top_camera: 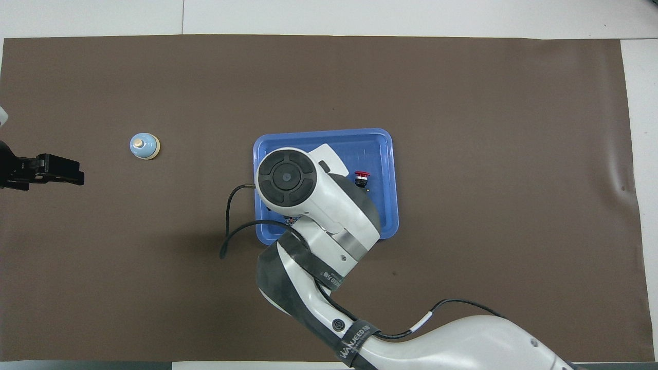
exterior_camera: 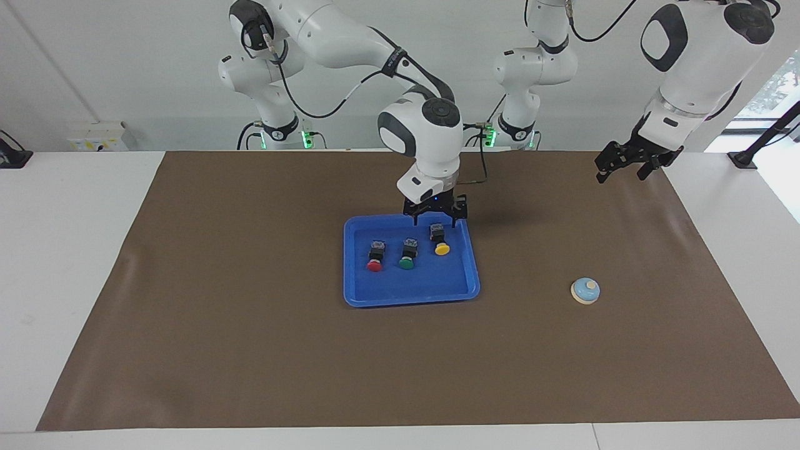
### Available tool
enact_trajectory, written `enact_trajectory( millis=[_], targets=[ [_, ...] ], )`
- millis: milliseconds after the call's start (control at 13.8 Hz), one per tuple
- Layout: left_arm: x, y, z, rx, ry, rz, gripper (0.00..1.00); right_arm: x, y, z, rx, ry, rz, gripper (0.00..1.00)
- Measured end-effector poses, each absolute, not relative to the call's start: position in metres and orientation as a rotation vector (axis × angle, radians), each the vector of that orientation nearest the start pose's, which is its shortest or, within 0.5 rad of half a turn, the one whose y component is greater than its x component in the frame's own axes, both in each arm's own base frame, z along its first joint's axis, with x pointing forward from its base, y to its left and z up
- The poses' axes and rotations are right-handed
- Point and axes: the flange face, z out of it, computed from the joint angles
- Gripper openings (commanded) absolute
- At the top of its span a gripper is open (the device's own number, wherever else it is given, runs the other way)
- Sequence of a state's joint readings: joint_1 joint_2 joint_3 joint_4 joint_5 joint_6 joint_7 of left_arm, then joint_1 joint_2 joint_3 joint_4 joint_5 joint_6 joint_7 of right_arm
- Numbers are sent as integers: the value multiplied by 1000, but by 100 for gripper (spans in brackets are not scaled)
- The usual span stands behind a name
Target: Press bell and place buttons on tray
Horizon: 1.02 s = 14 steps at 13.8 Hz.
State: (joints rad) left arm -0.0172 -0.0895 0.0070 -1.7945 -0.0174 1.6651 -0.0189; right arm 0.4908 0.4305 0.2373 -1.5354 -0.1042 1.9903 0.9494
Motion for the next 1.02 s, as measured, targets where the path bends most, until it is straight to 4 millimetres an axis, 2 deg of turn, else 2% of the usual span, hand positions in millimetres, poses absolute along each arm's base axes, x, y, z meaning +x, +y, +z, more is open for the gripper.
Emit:
enact_trajectory(
  millis=[218, 364, 509, 727, 873, 1018],
  targets=[
    [529, -7, 575, -3158, -17, 63, 100, 560, 348, 477, -3137, 339, -34, 100],
    [529, -7, 575, -3158, -17, 63, 100, 575, 290, 504, -3162, 299, -24, 100],
    [529, -7, 575, -3158, -17, 63, 100, 591, 241, 517, -3172, 251, -26, 100],
    [529, -7, 575, -3158, -17, 63, 100, 612, 167, 522, -3186, 109, -12, 100],
    [529, -7, 575, -3158, -17, 63, 100, 619, 113, 529, -3195, 4, 11, 100],
    [529, -7, 575, -3158, -17, 63, 100, 617, 69, 542, -3199, -48, 25, 100]
  ],
)
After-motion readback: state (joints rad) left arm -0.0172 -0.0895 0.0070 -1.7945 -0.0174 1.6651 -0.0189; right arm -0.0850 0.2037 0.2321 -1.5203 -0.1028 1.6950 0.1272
